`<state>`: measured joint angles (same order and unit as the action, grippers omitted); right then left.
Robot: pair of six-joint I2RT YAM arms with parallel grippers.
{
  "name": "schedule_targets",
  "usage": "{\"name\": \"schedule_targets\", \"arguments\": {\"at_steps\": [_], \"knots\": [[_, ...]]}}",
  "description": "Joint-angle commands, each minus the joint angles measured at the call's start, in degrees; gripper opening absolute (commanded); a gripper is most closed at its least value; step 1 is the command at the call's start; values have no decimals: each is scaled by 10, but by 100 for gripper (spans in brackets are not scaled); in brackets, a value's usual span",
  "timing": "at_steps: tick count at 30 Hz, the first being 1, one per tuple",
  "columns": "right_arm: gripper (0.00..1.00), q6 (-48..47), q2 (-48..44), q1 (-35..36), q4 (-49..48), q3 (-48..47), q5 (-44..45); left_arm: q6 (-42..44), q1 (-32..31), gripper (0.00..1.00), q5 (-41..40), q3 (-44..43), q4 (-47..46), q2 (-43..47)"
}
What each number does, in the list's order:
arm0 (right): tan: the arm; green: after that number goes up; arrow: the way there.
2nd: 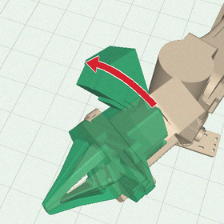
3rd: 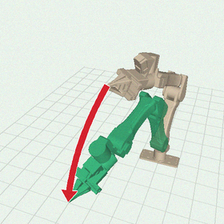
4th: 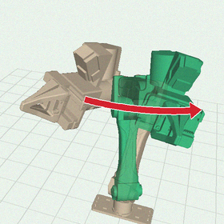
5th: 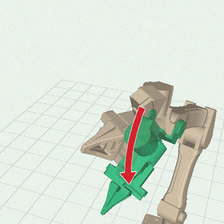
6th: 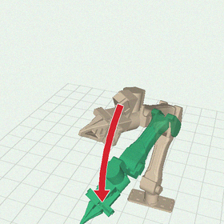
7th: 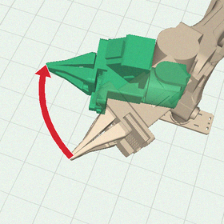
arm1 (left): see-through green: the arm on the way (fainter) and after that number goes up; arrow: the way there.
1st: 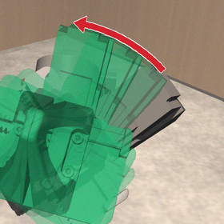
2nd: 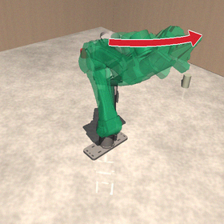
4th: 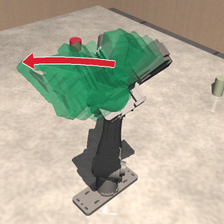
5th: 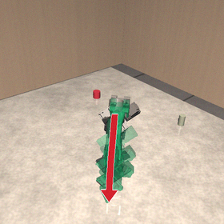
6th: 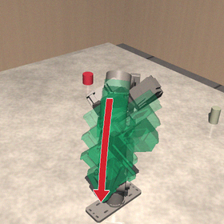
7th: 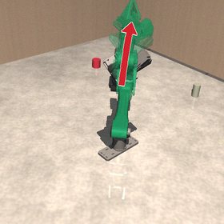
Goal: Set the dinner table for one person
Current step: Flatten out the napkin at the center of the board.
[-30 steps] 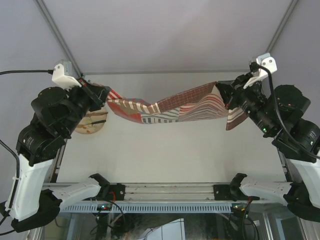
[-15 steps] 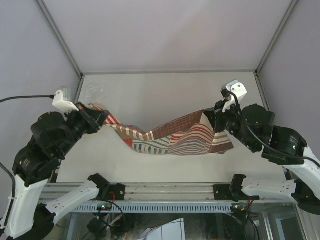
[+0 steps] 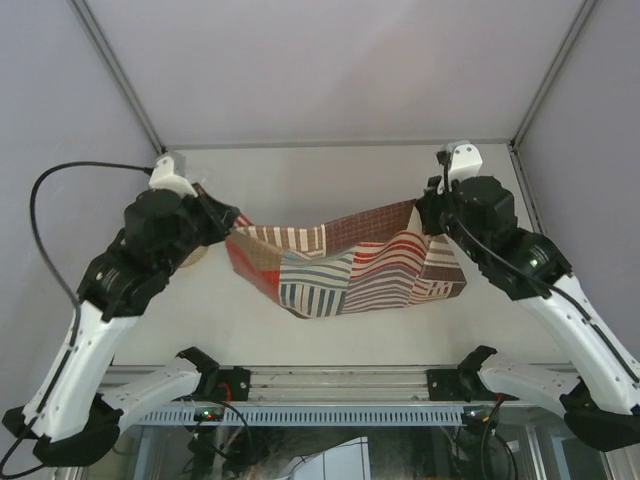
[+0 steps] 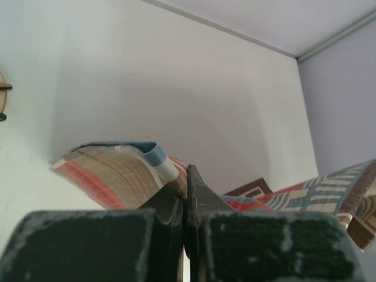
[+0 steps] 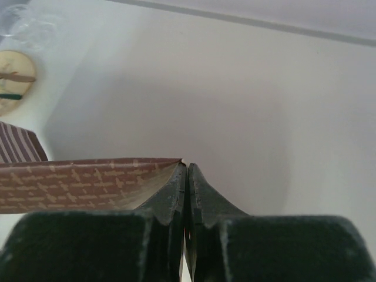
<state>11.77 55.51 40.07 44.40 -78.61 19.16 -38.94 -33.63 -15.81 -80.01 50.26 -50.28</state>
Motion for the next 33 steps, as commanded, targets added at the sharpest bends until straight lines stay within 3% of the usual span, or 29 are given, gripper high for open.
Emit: {"name": "schedule_targets", "arguments": {"at_steps": [1, 7, 13, 25, 33], "knots": [[0, 2, 29, -80, -106, 6, -87, 29, 53, 0, 34, 4, -97, -56], [0, -2, 99, -177, -163, 2, -165, 35, 123, 0, 84, 2, -143, -156], [0, -15, 184, -218, -185, -38, -199, 33, 165, 0, 112, -14, -172, -239], [0, -22, 340, -259, -220, -117, -241, 23, 205, 0, 107, -128, -181, -424], [0, -35, 432, -266, -241, -167, -232, 34, 209, 0, 108, -259, -162, -558]]}}
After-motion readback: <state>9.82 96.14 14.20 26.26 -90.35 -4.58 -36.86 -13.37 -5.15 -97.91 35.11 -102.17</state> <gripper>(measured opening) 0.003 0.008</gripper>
